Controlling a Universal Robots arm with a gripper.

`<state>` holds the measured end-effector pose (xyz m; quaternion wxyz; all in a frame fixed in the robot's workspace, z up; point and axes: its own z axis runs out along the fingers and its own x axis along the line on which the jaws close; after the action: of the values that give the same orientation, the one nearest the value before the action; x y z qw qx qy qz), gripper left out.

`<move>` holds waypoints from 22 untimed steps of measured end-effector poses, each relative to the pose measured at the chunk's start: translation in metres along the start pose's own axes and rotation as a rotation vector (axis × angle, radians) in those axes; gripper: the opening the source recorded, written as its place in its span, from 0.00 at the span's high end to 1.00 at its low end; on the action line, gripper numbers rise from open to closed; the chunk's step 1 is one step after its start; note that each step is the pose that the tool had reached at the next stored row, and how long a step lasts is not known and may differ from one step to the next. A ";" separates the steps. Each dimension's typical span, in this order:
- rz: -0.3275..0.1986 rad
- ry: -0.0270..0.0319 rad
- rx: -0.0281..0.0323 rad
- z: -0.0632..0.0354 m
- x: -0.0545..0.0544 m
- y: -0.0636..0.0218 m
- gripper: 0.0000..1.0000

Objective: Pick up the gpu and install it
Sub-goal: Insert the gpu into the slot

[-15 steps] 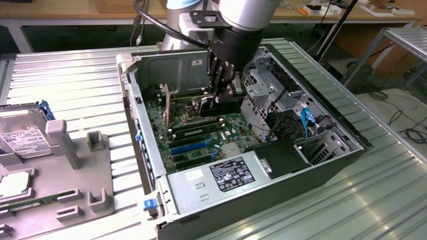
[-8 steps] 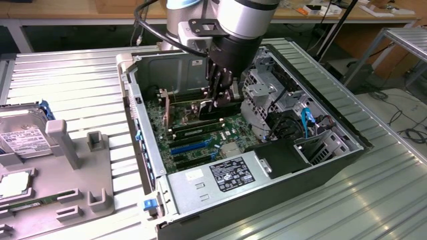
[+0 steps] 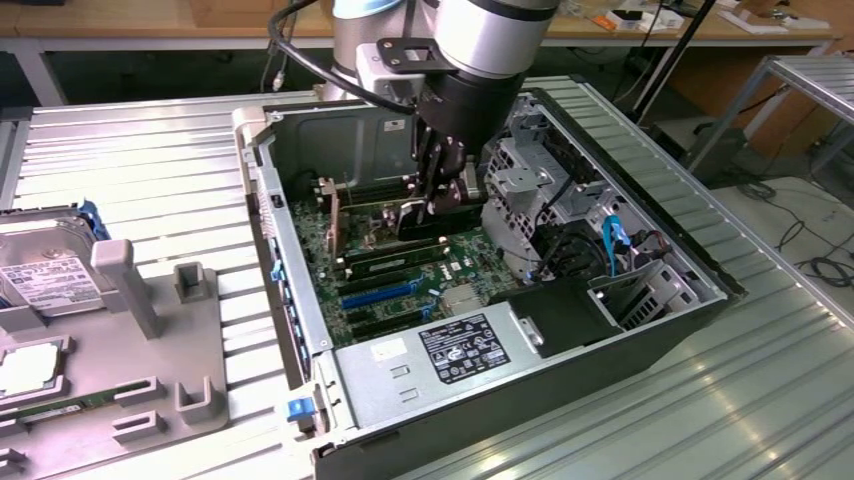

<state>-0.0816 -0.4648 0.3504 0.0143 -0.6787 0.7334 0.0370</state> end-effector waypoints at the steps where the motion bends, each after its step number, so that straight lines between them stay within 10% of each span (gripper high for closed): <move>1: 0.000 -0.0001 0.0000 0.0000 0.000 0.0000 0.73; 22: -0.001 0.0000 0.0005 0.0309 0.002 0.0003 0.73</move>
<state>-0.0830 -0.4649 0.3194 0.0145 -0.6790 0.7331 0.0368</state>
